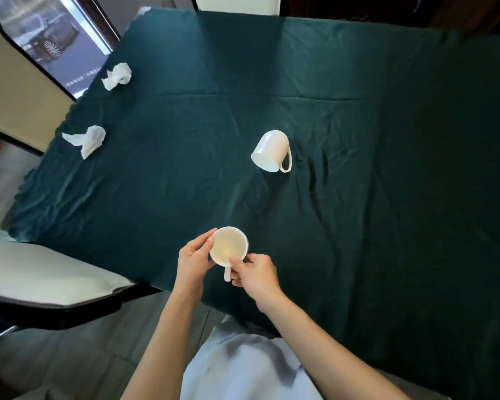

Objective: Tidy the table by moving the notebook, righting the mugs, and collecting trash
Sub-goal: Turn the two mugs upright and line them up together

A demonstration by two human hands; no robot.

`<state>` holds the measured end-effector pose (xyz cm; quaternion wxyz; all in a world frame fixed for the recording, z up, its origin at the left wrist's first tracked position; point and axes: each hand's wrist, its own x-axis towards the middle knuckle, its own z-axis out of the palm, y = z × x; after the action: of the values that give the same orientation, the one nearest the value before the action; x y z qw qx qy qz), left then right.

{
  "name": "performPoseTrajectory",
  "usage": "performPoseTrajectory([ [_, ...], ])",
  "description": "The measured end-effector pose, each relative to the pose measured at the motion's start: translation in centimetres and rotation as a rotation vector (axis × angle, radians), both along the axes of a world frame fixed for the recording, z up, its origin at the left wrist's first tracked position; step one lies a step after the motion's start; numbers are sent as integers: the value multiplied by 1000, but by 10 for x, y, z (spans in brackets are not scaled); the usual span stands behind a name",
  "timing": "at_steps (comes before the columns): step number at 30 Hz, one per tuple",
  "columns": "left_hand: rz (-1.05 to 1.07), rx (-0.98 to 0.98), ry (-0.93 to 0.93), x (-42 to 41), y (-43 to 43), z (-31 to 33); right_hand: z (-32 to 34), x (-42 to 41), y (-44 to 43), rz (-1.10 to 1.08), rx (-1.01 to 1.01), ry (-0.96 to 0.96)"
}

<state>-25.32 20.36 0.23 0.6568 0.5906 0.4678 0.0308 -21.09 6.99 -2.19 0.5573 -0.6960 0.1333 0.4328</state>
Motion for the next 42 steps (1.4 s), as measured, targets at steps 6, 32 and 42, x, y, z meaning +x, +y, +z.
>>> performPoseTrajectory([
  [6, -41, 1, 5, -19, 40, 2, 3, -23, 44, -48, 6, 27],
  [32, -219, -14, 68, -5, 90, -6, 3, -31, 64, -166, -223, 57],
  [42, -343, 68, 42, 131, 78, 9, 11, 127, 32, 103, -461, -466],
])
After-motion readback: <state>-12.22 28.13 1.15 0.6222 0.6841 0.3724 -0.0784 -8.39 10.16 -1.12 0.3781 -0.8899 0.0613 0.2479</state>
